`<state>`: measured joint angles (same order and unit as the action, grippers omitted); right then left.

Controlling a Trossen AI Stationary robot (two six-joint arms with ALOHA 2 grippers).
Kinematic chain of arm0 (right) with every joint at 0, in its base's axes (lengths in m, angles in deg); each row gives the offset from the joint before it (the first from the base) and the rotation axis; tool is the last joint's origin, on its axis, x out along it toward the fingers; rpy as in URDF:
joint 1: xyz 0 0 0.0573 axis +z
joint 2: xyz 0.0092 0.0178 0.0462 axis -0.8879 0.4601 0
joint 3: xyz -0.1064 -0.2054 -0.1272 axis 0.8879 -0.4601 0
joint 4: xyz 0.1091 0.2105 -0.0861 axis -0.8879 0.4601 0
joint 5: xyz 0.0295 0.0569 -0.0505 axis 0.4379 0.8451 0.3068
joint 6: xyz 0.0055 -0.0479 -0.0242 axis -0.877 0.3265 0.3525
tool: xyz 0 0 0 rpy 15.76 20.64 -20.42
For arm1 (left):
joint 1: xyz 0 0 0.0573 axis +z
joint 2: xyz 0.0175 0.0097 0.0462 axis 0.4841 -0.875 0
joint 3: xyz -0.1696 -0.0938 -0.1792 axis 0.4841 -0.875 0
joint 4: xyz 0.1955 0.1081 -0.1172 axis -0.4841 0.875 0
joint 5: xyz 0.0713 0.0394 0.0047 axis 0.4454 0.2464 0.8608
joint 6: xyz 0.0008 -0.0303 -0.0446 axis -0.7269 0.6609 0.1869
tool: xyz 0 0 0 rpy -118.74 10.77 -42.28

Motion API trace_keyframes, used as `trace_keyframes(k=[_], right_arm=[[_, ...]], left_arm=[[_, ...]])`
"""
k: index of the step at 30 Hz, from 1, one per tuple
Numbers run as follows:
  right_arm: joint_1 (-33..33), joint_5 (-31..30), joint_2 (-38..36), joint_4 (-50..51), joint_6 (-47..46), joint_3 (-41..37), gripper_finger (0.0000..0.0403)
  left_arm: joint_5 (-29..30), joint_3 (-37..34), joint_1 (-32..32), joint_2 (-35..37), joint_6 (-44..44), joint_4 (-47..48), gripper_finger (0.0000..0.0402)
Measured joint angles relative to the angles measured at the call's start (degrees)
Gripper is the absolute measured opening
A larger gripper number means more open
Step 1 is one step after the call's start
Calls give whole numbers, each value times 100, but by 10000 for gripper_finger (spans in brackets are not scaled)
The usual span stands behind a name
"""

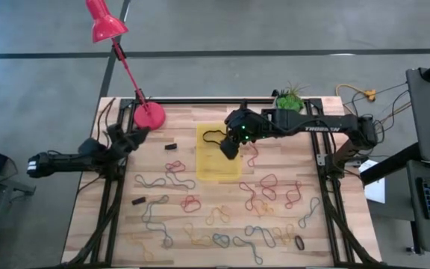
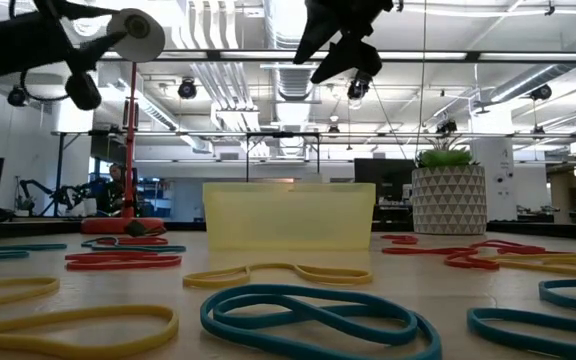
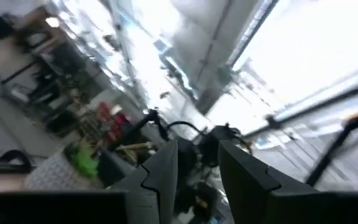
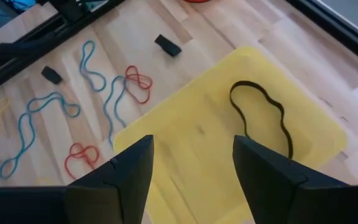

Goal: Pick and place rubber bands into bin
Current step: Put the black rubber band into the yellow bin

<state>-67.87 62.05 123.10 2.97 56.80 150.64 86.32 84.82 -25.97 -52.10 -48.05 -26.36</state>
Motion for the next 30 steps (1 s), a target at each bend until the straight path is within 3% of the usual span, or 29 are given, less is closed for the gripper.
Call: trace_keyframes(k=[4,10,14,21,25,30], right_arm=[[3,-23,34,31,54,-10,205],[-15,-148,66,62,290,-26,205],[-33,-145,67,195,307,-28,205],[-76,-140,67,629,442,-30,206],[-76,-144,67,640,777,-48,206],[-76,-142,67,649,961,-59,206]], left_arm=[[-925,489,-6,-167,-661,809,101],[-1044,2014,-2,-962,-1895,5101,101],[-1033,2608,-2,-1959,-2124,6815,101],[-804,2898,197,-3847,-2121,7060,106],[-895,3350,399,-4932,-2914,7583,135],[-450,3956,549,-5754,-4282,7857,186]])
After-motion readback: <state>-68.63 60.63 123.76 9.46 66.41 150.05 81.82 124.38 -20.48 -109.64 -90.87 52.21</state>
